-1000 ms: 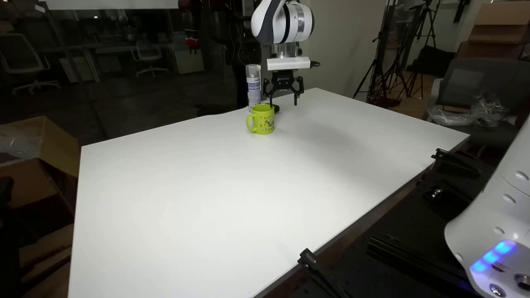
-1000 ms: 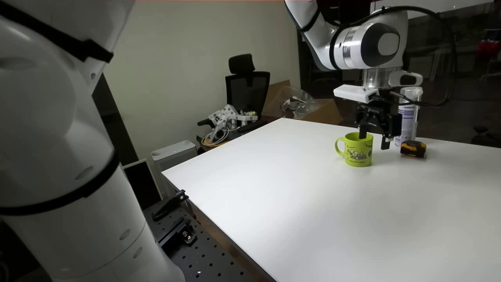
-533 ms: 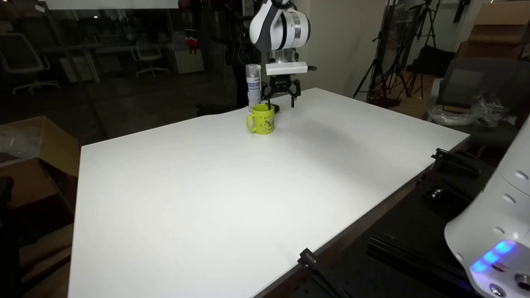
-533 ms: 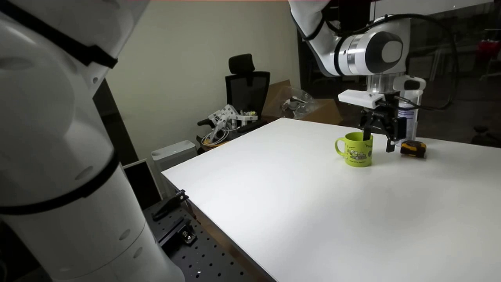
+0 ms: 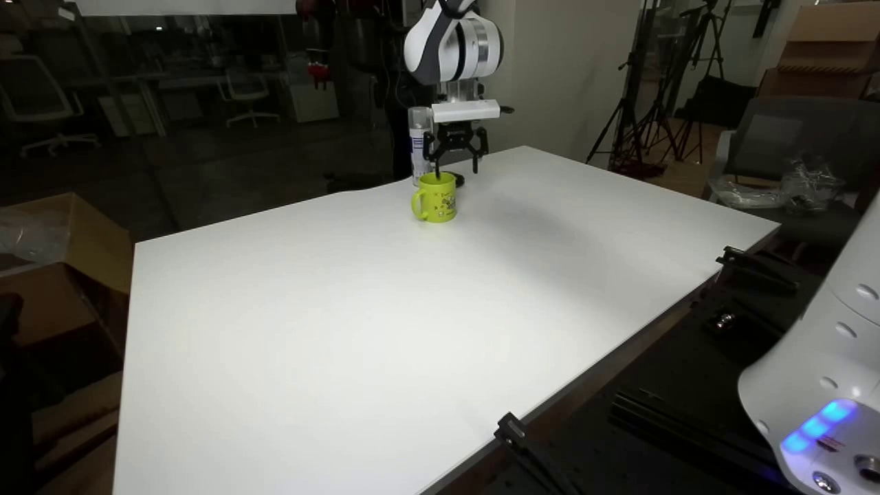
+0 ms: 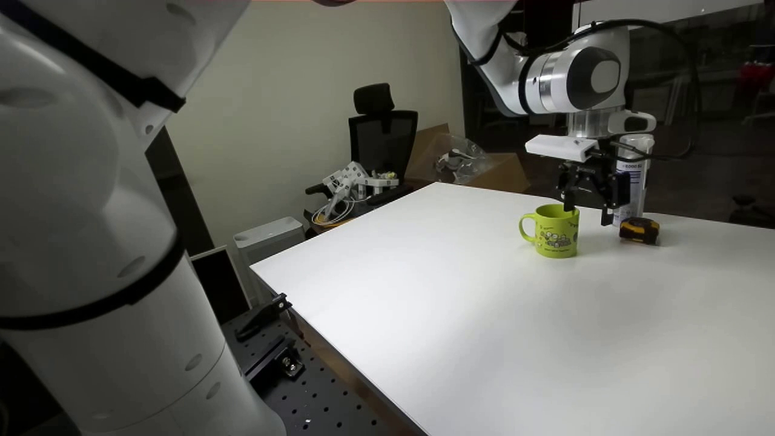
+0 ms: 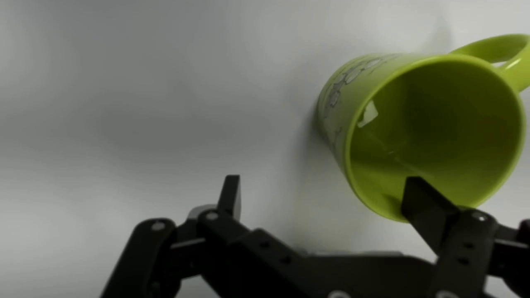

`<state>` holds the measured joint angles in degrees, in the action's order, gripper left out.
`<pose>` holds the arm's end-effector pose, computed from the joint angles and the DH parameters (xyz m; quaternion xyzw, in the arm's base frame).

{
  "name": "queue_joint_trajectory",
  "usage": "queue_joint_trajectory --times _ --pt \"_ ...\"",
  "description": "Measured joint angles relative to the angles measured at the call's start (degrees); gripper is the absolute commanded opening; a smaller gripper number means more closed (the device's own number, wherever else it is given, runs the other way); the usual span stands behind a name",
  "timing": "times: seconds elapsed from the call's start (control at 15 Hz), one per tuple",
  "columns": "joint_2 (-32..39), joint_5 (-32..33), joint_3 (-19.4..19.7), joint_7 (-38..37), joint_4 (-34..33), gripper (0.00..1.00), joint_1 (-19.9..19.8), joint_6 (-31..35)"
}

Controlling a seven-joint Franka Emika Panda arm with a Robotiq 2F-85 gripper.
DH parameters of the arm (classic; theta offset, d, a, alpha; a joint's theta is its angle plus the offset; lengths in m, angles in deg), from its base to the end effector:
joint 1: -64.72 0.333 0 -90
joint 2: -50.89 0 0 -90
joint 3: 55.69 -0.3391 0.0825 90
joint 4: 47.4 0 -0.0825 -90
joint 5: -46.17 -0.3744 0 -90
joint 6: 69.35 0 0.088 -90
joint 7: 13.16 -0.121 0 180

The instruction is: Move the mug backwards then forwards.

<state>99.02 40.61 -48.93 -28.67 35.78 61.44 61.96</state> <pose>0.7239 -0.1083 0.1946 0.9724 -0.2331 0.0036 0.0071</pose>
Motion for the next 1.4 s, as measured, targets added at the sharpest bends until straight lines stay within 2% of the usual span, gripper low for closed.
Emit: queue_joint_trajectory --times 0.4,0.67,0.73,0.8,0.87,1.2,1.27,1.4 --pt "2.40 -0.04 -0.87 1.12 -3.69 0.31 -0.12 -1.92" --pt "3.12 -0.12 -1.85 2.62 -4.80 0.05 -0.43 -3.68" --pt "3.22 -0.15 -2.11 3.20 -5.10 0.01 -0.52 -4.52" --pt "3.27 -0.16 -2.42 3.80 -5.37 0.00 -0.62 -5.69" --pt "3.29 -0.17 -2.73 4.52 -5.60 0.11 -0.69 -7.06" --pt "3.31 -0.22 -3.49 5.74 -5.93 0.10 -0.80 -8.91" --pt "3.32 -0.23 -3.51 5.80 -5.94 0.02 -0.82 -8.92" --pt "3.32 -0.19 -3.53 5.86 -5.92 0.02 -0.85 -8.88"
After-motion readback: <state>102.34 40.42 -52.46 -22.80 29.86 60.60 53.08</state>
